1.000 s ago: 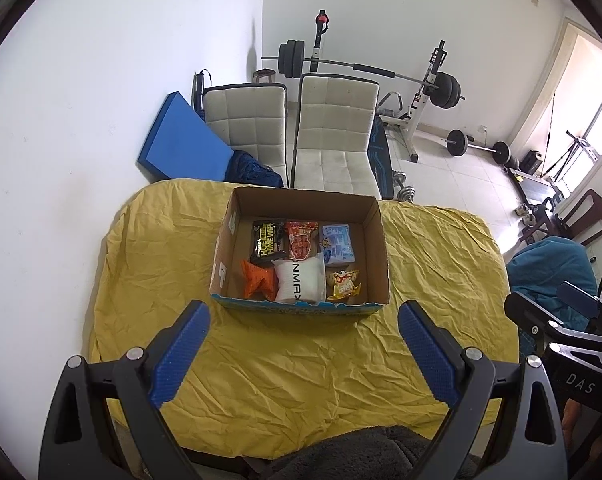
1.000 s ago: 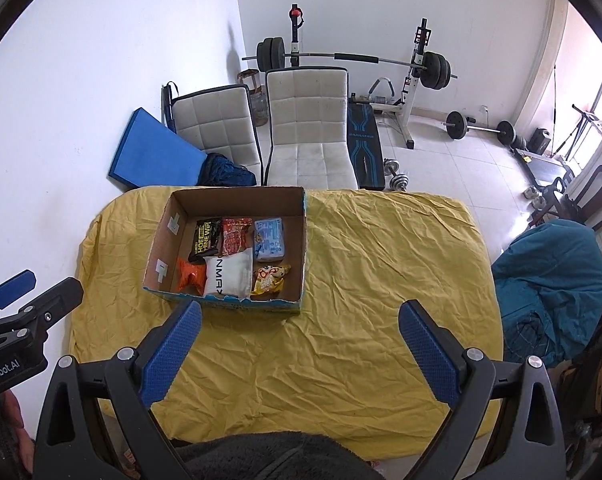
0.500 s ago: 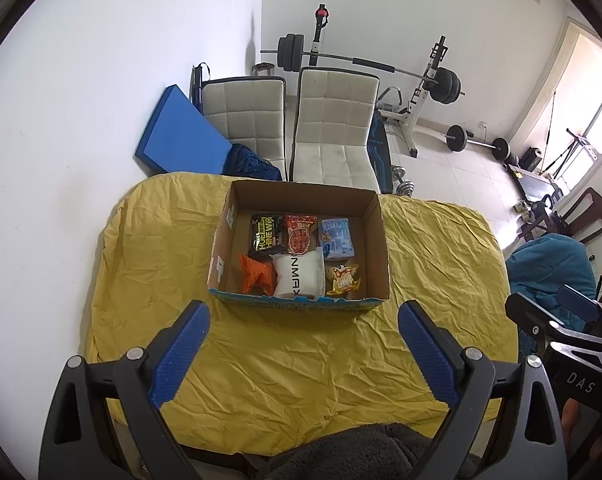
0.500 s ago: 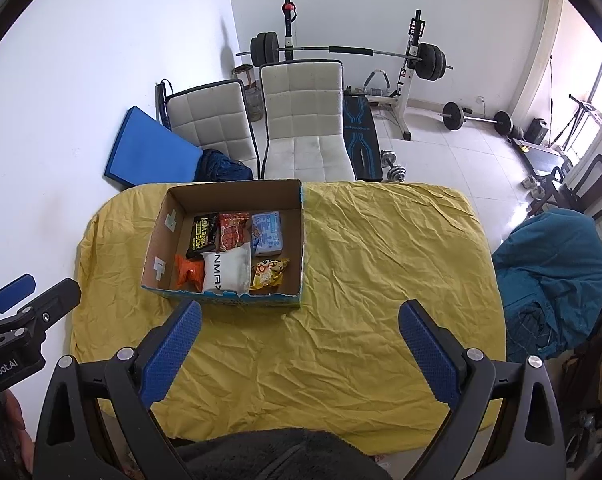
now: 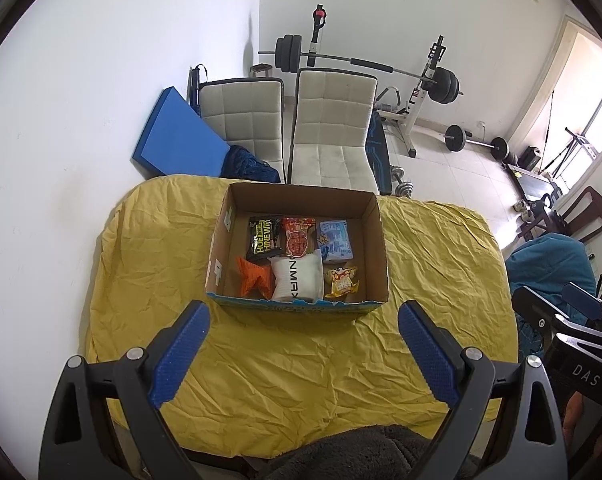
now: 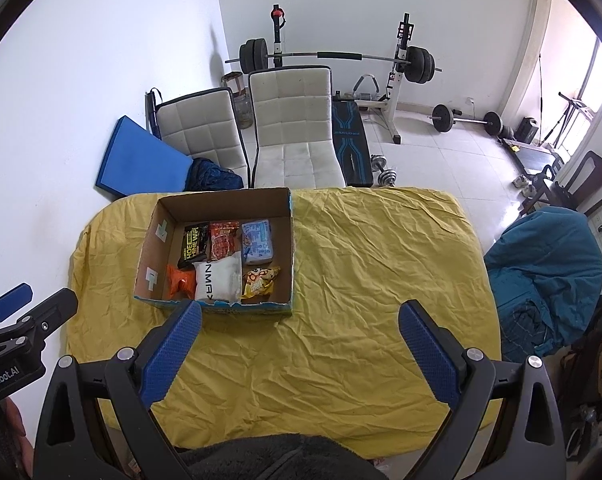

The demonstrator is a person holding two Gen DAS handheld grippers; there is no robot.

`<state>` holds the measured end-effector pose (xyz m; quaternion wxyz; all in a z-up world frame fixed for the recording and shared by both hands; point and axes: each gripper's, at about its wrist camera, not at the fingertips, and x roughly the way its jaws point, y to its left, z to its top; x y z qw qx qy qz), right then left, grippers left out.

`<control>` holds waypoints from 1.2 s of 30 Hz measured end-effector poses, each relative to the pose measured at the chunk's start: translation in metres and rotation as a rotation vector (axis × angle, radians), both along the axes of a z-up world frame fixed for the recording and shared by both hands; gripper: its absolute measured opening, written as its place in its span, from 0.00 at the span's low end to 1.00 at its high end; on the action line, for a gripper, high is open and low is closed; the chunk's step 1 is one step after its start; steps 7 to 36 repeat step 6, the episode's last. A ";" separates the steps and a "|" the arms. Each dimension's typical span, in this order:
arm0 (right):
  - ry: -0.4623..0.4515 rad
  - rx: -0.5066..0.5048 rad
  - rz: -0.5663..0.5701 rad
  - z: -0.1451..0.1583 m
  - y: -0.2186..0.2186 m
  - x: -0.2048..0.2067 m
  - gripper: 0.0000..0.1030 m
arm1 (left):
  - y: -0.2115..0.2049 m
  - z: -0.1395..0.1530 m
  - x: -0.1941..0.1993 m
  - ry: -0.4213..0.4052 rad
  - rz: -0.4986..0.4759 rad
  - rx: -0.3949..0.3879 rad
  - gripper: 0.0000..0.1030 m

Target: Organize soft objects

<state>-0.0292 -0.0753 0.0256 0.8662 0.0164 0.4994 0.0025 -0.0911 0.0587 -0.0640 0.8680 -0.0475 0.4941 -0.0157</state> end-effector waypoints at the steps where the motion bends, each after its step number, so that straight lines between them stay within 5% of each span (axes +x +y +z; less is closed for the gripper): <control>1: 0.001 -0.001 -0.001 0.000 0.000 0.001 0.98 | 0.000 0.000 0.000 0.000 0.001 -0.003 0.94; 36: 0.002 0.001 0.001 0.000 -0.001 0.001 0.98 | 0.000 0.001 0.003 -0.003 0.000 0.003 0.94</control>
